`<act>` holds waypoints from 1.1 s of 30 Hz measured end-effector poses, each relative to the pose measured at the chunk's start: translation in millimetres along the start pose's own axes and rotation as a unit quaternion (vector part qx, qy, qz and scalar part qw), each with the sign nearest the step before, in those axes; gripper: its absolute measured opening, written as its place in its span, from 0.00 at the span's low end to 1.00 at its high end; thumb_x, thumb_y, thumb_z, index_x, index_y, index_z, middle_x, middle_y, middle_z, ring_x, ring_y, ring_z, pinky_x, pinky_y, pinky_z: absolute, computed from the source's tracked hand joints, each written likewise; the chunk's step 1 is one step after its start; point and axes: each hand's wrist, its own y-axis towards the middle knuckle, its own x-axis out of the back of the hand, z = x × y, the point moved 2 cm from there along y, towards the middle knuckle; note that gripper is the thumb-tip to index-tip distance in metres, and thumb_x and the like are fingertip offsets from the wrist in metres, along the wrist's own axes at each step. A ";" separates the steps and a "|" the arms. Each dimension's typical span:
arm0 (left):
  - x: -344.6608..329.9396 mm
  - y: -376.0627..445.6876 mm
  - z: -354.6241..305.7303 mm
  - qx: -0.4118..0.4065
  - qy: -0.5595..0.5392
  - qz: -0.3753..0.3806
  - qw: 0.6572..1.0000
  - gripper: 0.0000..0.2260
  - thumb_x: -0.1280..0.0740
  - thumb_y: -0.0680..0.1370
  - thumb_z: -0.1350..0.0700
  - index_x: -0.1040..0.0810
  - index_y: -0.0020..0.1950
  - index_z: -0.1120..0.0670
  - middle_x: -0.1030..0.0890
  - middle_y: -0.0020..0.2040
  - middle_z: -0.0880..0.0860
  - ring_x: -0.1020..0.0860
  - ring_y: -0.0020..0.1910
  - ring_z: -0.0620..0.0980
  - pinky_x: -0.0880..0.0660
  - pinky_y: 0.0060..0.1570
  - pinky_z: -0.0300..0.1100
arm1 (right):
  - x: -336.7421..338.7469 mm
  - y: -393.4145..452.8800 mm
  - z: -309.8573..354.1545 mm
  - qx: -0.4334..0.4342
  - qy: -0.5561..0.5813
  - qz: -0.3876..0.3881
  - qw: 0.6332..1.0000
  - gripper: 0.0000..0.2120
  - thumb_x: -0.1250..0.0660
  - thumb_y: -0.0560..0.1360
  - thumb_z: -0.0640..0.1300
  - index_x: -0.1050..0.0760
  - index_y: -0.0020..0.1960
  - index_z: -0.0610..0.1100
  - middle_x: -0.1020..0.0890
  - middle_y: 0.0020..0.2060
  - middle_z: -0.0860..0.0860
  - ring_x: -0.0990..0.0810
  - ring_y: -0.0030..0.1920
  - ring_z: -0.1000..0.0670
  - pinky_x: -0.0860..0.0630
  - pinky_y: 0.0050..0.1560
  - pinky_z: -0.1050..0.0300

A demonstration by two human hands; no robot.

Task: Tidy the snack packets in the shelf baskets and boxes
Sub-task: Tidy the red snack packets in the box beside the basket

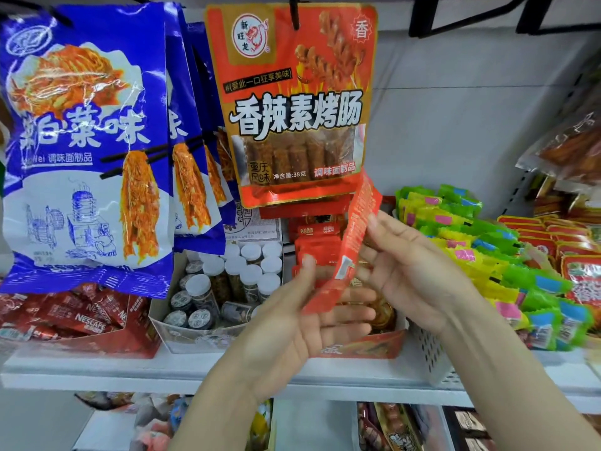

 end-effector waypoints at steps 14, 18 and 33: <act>29.3 4.6 -4.6 -0.210 0.299 -0.258 0.894 0.05 0.25 0.72 0.56 0.19 0.45 0.48 0.14 0.40 0.48 0.16 0.40 0.44 0.21 0.37 0.34 | 11.3 -2.9 16.3 0.015 -0.198 -0.109 0.974 0.23 0.38 0.70 0.66 0.14 0.43 0.49 0.14 0.47 0.45 0.15 0.48 0.50 0.20 0.41 0.60; 36.2 4.8 -8.0 -0.214 0.318 -0.273 0.882 0.05 0.25 0.73 0.54 0.20 0.44 0.47 0.14 0.41 0.47 0.15 0.41 0.45 0.19 0.40 0.41 | 8.6 -8.0 19.7 0.060 -0.275 -0.065 0.957 0.22 0.34 0.69 0.63 0.14 0.45 0.46 0.13 0.45 0.49 0.16 0.44 0.55 0.21 0.41 0.64; 55.4 -5.3 -8.0 -0.121 0.572 -0.185 0.790 0.14 0.40 0.81 0.46 0.17 0.46 0.49 0.15 0.38 0.41 0.19 0.37 0.34 0.28 0.36 0.27 | 7.0 -19.4 -2.5 0.228 -0.635 -0.086 0.733 0.07 0.25 0.71 0.43 0.14 0.48 0.50 0.18 0.42 0.65 0.21 0.45 0.71 0.29 0.49 0.77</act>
